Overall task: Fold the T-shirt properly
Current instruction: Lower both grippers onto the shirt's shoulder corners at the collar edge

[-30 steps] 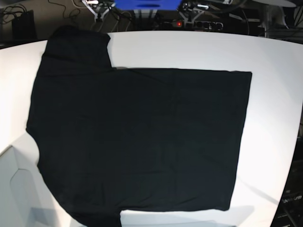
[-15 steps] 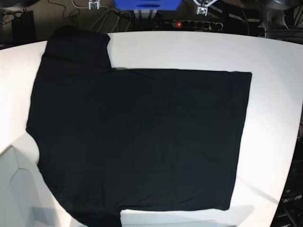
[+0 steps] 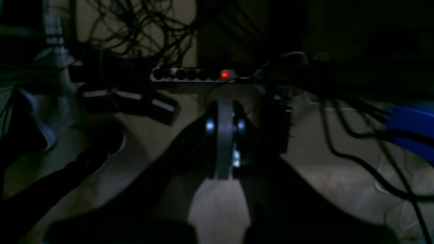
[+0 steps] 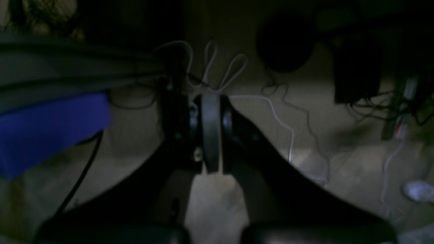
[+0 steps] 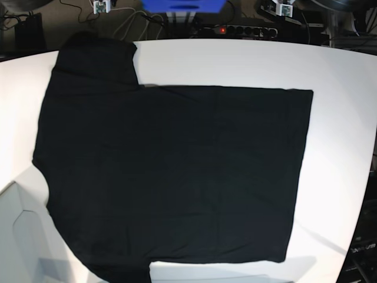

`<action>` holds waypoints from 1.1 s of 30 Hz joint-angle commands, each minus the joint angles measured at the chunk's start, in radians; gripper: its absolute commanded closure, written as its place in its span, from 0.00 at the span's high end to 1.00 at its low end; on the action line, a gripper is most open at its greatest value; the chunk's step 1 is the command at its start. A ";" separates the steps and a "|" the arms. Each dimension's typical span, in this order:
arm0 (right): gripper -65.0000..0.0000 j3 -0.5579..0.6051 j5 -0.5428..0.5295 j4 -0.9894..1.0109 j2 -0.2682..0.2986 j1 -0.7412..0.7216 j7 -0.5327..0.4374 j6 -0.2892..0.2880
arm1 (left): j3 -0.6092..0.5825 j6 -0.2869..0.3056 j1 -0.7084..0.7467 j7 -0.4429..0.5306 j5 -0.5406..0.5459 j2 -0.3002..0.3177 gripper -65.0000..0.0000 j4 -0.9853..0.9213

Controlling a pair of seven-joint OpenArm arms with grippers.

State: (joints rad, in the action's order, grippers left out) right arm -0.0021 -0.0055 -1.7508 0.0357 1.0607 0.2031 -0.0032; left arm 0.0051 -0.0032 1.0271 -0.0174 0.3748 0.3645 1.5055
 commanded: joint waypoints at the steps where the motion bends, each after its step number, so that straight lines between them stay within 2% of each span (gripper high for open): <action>1: 0.00 -0.005 0.000 -0.057 0.008 0.023 -0.003 -0.002 | 0.009 -0.001 0.035 0.017 0.002 0.008 0.01 0.040; 7: 0.00 -0.008 0.000 -0.265 0.008 0.040 0.131 -0.002 | 0.123 -0.001 0.092 0.015 0.006 -0.002 0.01 0.189; 11: 0.00 -0.008 0.000 -0.285 0.014 0.013 0.143 -0.002 | 0.183 0.006 0.109 0.015 0.010 -0.002 0.04 0.277; 14: 0.02 -0.002 0.000 -0.285 0.031 -0.004 0.146 -0.004 | 0.207 0.006 0.109 -0.016 0.011 -0.002 0.22 0.326; 18: 0.20 0.001 0.000 -0.288 0.036 -0.020 0.144 -0.004 | 0.229 0.007 0.098 -0.075 0.011 -0.019 0.57 0.378; 20: 0.30 -0.002 0.000 -0.288 0.036 -0.033 0.141 -0.004 | 0.249 0.007 0.097 -0.077 0.011 -0.035 0.65 0.396; 23: 0.38 -0.008 0.000 -0.289 0.036 -0.060 0.138 -0.004 | 0.267 0.009 0.063 -0.077 0.011 -0.060 0.63 0.410; 25: 0.38 -0.008 0.000 -0.289 0.036 -0.079 0.140 -0.004 | 0.296 0.009 0.029 -0.079 0.011 -0.066 0.61 0.407; 31: 0.38 -0.009 0.000 -0.289 0.036 -0.124 0.143 -0.004 | 0.375 0.009 -0.078 -0.080 0.014 -0.095 0.65 0.401; 33: 0.38 -0.009 0.000 -0.288 0.036 -0.139 0.143 -0.004 | 0.424 0.009 -0.127 -0.082 0.049 -0.109 0.65 0.395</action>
State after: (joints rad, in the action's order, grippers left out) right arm -0.0097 -0.0063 -2.0224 0.0681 0.9119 0.3672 -0.0036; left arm 0.4168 0.0132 0.8890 -0.1322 0.4305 0.2451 1.8835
